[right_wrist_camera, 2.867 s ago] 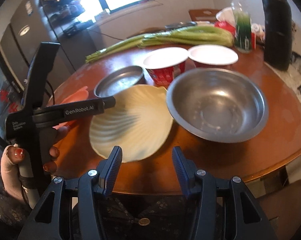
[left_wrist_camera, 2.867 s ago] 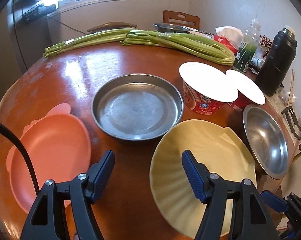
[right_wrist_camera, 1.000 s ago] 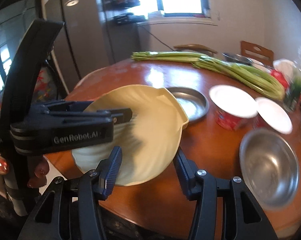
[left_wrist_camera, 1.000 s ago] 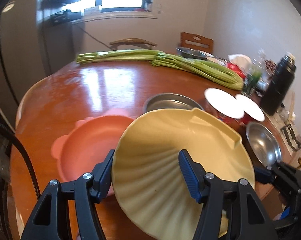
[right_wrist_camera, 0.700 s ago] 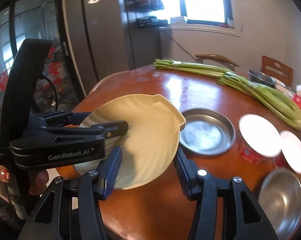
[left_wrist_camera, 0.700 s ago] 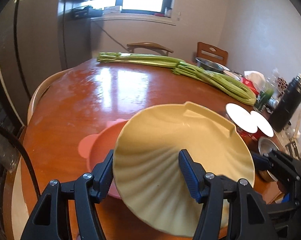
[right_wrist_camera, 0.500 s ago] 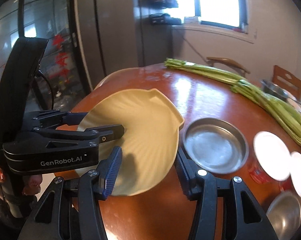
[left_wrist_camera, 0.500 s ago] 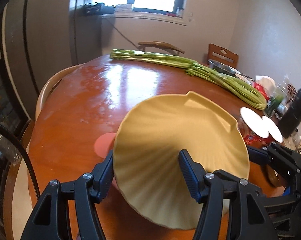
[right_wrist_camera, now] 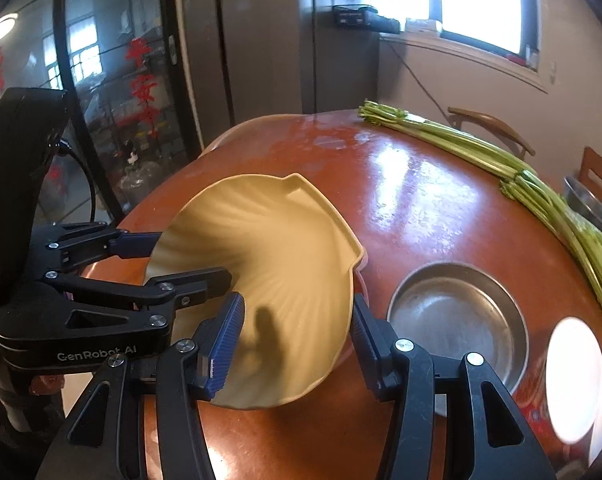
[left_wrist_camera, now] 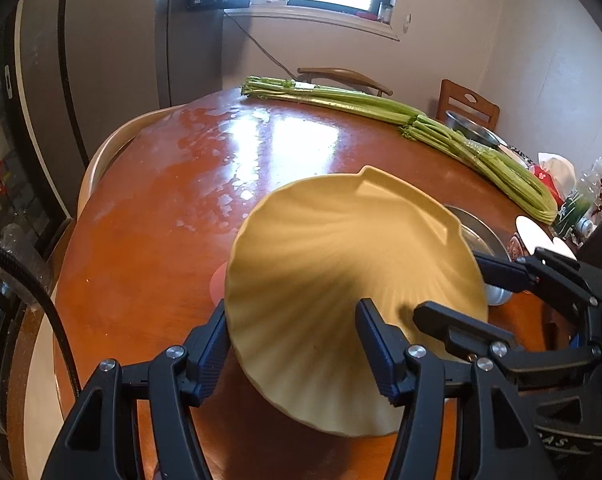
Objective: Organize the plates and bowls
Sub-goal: 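Lift the cream plate with the right tool and set it onto the pink plate, then open the right tool, release the cream plate and withdraw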
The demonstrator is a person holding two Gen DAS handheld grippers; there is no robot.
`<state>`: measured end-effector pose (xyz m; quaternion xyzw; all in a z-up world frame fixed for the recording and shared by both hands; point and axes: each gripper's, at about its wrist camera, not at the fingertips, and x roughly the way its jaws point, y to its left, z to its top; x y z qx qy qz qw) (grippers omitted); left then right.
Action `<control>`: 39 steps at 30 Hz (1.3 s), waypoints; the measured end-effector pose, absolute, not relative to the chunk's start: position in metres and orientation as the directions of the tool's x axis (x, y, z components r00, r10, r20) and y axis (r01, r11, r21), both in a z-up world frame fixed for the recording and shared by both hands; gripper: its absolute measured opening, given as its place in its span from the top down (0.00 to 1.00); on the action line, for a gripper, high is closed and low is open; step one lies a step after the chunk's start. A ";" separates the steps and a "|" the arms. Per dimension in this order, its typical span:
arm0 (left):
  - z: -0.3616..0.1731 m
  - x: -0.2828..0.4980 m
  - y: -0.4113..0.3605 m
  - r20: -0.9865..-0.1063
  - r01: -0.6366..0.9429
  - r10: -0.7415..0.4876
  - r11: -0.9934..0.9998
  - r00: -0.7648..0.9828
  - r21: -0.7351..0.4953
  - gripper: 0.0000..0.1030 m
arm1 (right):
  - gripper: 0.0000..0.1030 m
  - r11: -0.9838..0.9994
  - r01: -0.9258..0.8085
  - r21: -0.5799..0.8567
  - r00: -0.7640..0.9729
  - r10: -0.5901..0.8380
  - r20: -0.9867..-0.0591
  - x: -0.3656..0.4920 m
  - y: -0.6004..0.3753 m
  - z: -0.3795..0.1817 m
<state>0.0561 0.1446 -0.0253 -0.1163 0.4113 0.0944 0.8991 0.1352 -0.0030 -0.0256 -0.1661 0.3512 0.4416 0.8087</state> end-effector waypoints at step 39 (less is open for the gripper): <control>-0.033 0.036 0.124 -0.794 -0.189 0.050 0.978 0.606 -0.083 0.41 | 0.47 0.662 -0.750 -0.012 0.419 0.460 -0.783 0.138 -0.032 -0.057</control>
